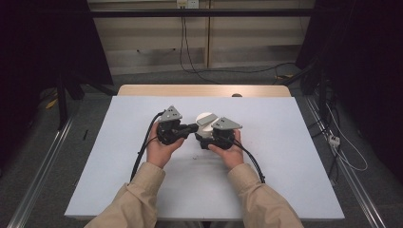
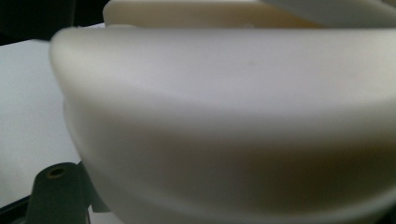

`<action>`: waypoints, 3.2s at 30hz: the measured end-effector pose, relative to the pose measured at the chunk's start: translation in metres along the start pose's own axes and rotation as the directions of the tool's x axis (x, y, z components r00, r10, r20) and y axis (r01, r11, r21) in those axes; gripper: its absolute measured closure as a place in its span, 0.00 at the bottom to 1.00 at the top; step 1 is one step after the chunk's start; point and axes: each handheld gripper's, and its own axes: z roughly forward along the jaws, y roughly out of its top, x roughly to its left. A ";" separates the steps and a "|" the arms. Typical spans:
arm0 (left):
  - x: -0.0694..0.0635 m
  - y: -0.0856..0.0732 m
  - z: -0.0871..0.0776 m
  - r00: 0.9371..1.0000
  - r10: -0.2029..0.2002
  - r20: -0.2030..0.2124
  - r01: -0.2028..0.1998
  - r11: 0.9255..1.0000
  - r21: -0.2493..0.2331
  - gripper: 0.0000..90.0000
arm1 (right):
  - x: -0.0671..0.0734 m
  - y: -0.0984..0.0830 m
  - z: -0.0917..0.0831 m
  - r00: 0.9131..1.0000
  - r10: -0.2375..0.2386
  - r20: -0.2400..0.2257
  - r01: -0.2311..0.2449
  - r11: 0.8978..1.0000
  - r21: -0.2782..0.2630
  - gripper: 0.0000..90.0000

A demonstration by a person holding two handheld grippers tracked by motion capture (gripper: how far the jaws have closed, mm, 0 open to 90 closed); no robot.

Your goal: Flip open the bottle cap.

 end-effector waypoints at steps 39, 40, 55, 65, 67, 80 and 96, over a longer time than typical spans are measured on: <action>0.001 0.037 0.011 1.000 0.002 0.001 -0.002 1.000 -0.031 1.00 | 0.000 0.000 0.000 1.000 0.000 -0.001 0.000 1.000 0.000 0.21; 0.001 0.038 0.012 1.000 0.004 0.002 -0.004 0.999 -0.033 1.00 | 0.000 0.000 0.000 1.000 -0.001 0.000 0.001 1.000 0.001 0.21; 0.000 0.049 0.022 1.000 0.013 0.000 -0.013 0.999 -0.030 1.00 | 0.000 0.000 0.000 1.000 0.000 0.001 0.000 1.000 0.003 0.21; 0.002 0.050 0.026 1.000 0.010 0.000 -0.010 1.000 -0.026 1.00 | 0.000 0.000 0.000 1.000 -0.003 0.000 0.003 1.000 0.004 0.21; 0.001 0.050 0.027 1.000 0.010 0.001 -0.010 1.000 -0.025 1.00 | 0.000 0.000 0.000 1.000 -0.003 0.000 0.003 1.000 0.003 0.21; 0.001 0.055 0.032 1.000 0.014 0.000 -0.014 1.000 -0.024 1.00 | 0.000 -0.001 0.001 1.000 -0.008 0.001 0.008 1.000 0.002 0.21; 0.001 0.060 0.037 1.000 0.019 0.003 -0.019 1.000 -0.016 1.00 | 0.000 -0.001 0.000 1.000 -0.006 0.000 0.006 1.000 0.005 0.21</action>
